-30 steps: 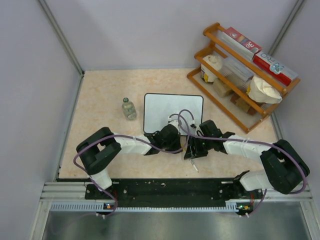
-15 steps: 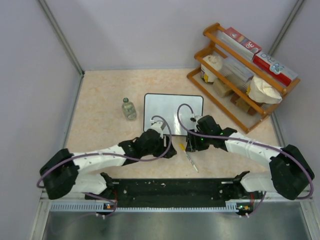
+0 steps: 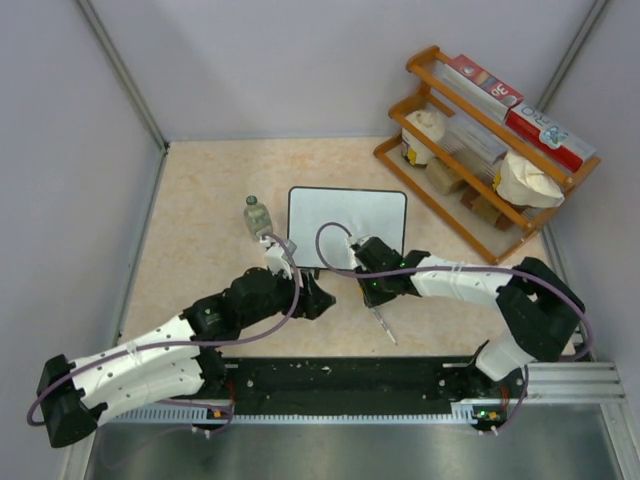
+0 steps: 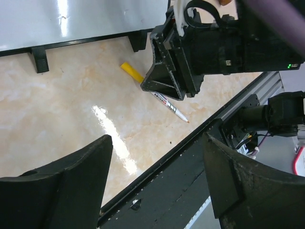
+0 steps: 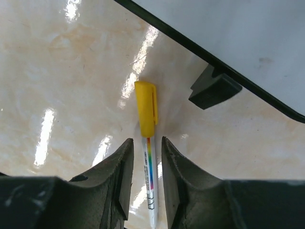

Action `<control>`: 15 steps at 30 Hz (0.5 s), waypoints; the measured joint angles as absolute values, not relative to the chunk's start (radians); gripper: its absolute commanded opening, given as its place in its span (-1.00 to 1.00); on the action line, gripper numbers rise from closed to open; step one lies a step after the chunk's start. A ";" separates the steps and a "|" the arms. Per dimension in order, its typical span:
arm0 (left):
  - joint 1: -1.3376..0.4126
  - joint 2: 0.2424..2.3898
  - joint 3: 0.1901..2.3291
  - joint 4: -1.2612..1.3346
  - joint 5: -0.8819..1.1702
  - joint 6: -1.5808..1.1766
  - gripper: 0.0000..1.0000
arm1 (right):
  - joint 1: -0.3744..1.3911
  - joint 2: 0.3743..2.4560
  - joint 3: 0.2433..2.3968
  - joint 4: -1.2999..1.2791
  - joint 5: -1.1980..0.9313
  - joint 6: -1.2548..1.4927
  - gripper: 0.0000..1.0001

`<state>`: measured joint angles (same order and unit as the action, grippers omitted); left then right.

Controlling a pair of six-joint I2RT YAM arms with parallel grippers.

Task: Write a sentence on the whiteboard
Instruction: Pick up the whiteboard marker without the cap from the center of the board.

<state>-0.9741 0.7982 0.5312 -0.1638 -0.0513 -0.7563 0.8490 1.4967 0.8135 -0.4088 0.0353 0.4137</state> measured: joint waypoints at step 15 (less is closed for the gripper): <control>-0.974 0.726 0.482 -0.279 -0.128 -0.758 0.55 | 0.897 1.609 0.898 -0.465 0.147 0.413 -1.00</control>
